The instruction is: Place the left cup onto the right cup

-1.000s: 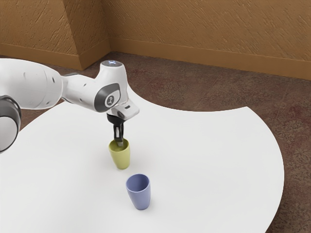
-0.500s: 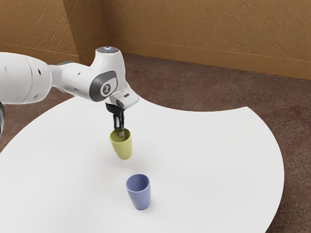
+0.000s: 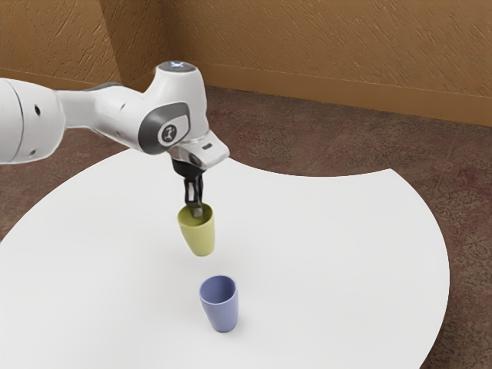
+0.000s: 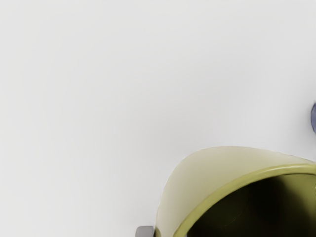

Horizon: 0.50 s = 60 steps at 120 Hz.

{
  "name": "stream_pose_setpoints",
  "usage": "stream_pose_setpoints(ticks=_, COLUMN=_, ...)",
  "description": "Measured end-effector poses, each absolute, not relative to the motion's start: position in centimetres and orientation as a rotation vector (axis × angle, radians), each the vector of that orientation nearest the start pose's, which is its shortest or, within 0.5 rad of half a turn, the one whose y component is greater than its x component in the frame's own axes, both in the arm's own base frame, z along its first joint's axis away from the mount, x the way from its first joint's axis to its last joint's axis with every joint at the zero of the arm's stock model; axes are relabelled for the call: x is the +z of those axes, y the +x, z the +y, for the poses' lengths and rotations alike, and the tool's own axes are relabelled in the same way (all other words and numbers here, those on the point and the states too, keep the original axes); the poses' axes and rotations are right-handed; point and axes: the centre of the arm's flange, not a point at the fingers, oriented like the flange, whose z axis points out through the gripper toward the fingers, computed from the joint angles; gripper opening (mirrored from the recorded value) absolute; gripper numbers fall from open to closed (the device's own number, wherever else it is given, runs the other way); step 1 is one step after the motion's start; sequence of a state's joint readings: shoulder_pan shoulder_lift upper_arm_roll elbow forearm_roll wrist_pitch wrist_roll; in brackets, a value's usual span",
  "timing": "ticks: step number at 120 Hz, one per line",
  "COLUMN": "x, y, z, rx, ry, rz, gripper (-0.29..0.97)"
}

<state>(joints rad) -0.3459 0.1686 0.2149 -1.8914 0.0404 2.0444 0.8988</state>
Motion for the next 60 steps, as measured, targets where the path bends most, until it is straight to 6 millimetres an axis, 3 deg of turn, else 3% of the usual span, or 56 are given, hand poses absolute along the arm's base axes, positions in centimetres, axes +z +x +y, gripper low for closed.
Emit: stream_pose_setpoints(ticks=60, x=45.3, y=56.2, z=-12.8, rx=0.063, ry=-2.564, rz=1.563, gripper=-0.11)
